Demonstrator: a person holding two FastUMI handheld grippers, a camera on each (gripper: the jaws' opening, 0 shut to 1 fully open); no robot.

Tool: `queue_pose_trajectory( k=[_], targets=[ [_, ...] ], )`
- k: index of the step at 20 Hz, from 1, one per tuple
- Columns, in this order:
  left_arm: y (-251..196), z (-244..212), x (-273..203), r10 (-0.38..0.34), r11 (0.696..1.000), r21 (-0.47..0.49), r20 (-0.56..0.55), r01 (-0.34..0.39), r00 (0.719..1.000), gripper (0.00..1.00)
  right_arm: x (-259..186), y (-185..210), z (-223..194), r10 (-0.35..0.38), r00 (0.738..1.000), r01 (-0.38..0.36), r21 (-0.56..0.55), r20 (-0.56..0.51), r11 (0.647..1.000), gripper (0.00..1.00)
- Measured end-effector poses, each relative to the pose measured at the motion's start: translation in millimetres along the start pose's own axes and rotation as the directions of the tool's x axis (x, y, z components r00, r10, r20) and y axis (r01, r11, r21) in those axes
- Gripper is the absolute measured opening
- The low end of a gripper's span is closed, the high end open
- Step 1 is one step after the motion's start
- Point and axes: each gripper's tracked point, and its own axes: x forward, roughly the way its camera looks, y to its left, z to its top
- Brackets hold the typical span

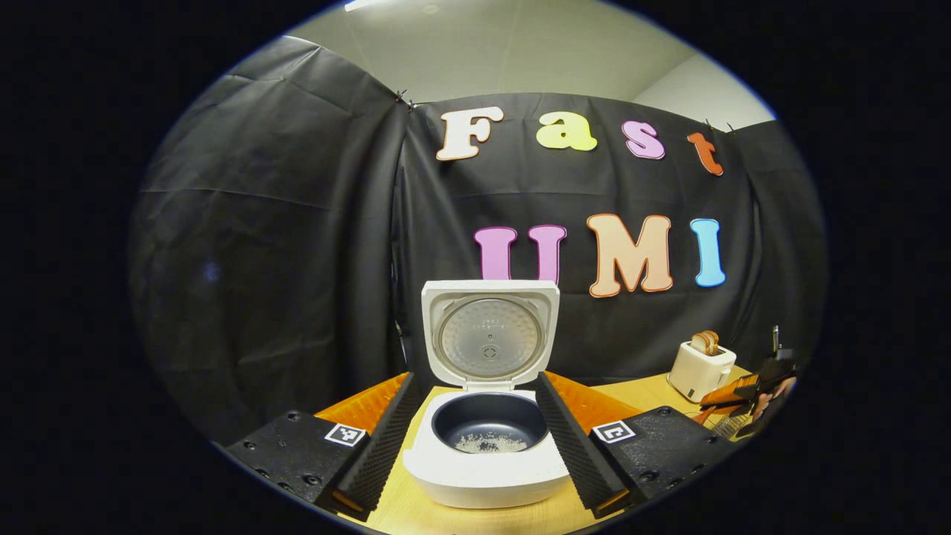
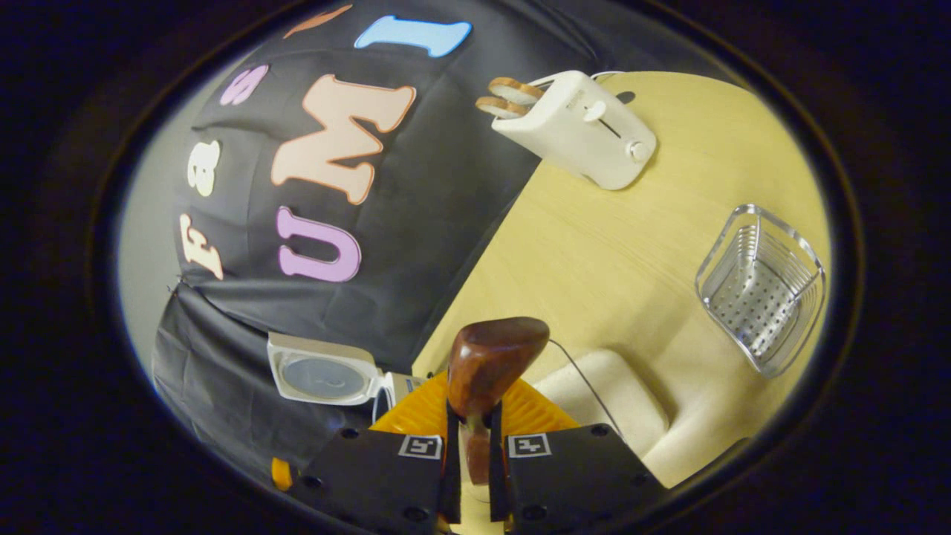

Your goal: Close the left gripper, press the button to open the rice cooker; take a wooden spoon from the chopstick holder with the right hand, scoop a spoonful of rice and pour it into the rice cooker, then put the wooden spoon back into the chopstick holder.

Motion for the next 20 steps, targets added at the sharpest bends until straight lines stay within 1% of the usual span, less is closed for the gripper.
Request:
queue_pose_trajectory(
  k=[3,7,9,11,12,13,20],
  targets=[
    [7,1,-4,0.009,1.000,-0.003,0.004,-0.009,1.000,0.94,1,18,0,0.042,0.999,-0.041,0.057,-0.017,0.997,0.19],
    [18,-1,-8,0.018,1.000,-0.012,0.000,-0.018,1.000,0.94,8,46,-7,0.071,0.997,-0.070,0.022,-0.022,0.997,0.18],
    [23,-3,-10,0.020,1.000,-0.018,-0.002,-0.020,1.000,0.94,15,61,-13,0.080,0.996,-0.080,0.027,-0.028,0.996,0.18],
    [32,-6,-9,0.025,0.999,-0.019,-0.004,-0.025,1.000,0.94,19,86,-25,0.103,0.994,-0.102,0.023,-0.038,0.995,0.18],
    [37,-6,-12,0.028,0.999,-0.021,-0.006,-0.028,1.000,0.98,21,97,-32,0.114,0.992,-0.113,0.017,-0.045,0.993,0.18],
    [42,-8,-12,0.029,0.999,-0.022,-0.009,-0.029,1.000,0.94,25,109,-38,0.126,0.991,-0.126,0.009,-0.050,0.992,0.18],
    [78,-20,-10,0.033,0.998,-0.060,-0.021,-0.034,0.999,0.94,67,183,-85,0.197,0.978,-0.201,-0.064,-0.069,0.977,0.18]
  ],
)
